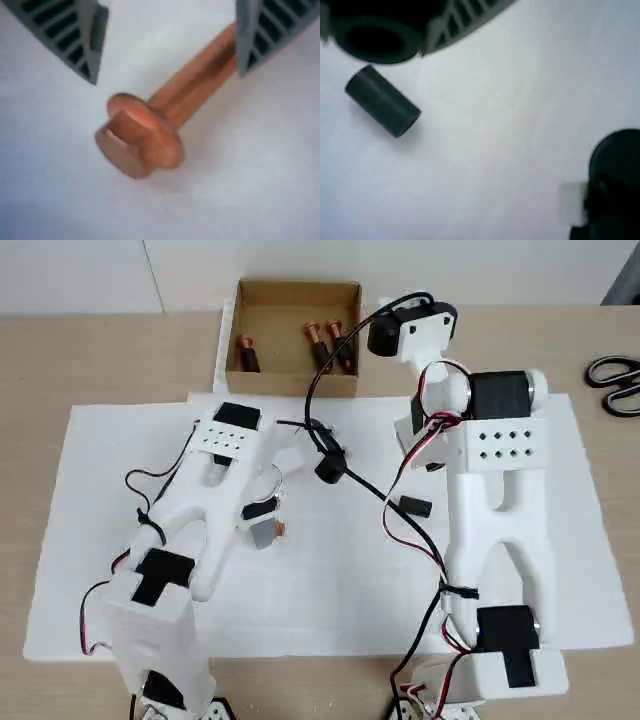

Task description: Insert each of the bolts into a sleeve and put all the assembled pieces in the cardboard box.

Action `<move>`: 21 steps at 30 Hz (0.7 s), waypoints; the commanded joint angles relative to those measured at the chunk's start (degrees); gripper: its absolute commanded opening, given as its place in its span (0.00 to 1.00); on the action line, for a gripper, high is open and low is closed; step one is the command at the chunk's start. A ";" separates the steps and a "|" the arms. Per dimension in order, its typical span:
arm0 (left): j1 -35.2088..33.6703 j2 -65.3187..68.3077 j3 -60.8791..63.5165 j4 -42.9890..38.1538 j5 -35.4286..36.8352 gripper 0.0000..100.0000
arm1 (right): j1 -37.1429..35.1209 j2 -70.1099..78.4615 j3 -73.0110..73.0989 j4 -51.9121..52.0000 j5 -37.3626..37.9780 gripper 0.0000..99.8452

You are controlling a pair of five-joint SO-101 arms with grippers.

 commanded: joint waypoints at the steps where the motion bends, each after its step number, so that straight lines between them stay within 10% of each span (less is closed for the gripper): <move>1: 0.26 1.05 -2.15 -2.55 -0.44 0.17 | 0.40 -2.24 -0.18 0.57 -0.88 0.00; 21: 0.53 2.64 -2.42 -3.16 0.26 0.06 | 0.31 0.48 -0.18 0.57 -0.88 0.00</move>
